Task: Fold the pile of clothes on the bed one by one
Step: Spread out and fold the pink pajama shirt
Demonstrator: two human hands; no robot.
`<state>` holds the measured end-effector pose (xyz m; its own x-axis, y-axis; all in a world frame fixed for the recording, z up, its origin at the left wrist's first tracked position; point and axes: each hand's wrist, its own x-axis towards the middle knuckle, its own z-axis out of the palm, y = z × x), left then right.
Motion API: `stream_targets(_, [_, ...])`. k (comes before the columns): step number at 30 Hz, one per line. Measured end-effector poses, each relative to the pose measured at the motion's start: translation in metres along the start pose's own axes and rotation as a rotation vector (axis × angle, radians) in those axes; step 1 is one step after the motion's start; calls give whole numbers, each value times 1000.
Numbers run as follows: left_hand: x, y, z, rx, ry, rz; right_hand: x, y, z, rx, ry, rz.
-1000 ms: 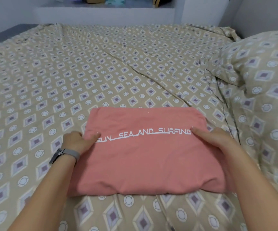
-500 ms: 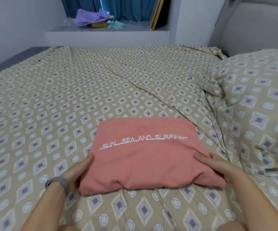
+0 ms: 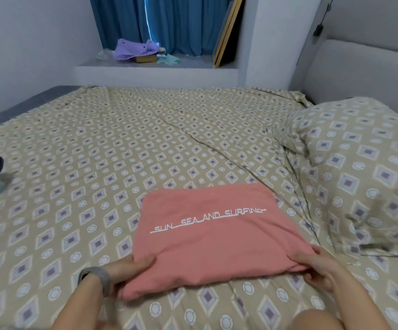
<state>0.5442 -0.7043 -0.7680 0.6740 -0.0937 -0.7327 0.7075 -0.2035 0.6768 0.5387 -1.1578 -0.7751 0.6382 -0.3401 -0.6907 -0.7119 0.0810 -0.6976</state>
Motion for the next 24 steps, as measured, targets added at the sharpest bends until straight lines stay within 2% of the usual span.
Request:
stream_targets(3, [-7, -3, 4, -175, 135, -23, -3, 7, 3, -189, 249, -200])
stream_targets(6, [-20, -9, 13, -241, 214, -114, -6, 9, 11, -448, 259, -260])
stream_targets(7, [-22, -13, 15, -185, 260, -127, -6, 9, 15, -517, 255, -224])
stream_targets(10, [-29, -26, 22, 293, 515, -52, -5, 7, 30, -737, 286, -91])
stream_targets(13, [-36, -28, 30, 496, 604, 90, -3, 7, 36, -781, 277, -142])
stream_targets(15, [-33, -27, 34, 502, 605, 198, -4, 7, 35, -784, 296, -200])
stream_targets(17, [-30, -27, 31, 329, 566, 287, -8, 5, 34, -812, 376, -218])
stream_targets(19, [-28, -28, 27, 103, 539, 312, -9, 7, 32, -641, 450, -244])
stream_targets(20, [-29, -28, 27, 43, 535, 308, -8, 9, 32, -483, 434, -269])
stream_targets(24, [-30, -23, 36, -267, 440, 250, -6, 18, 28, 52, 245, -310])
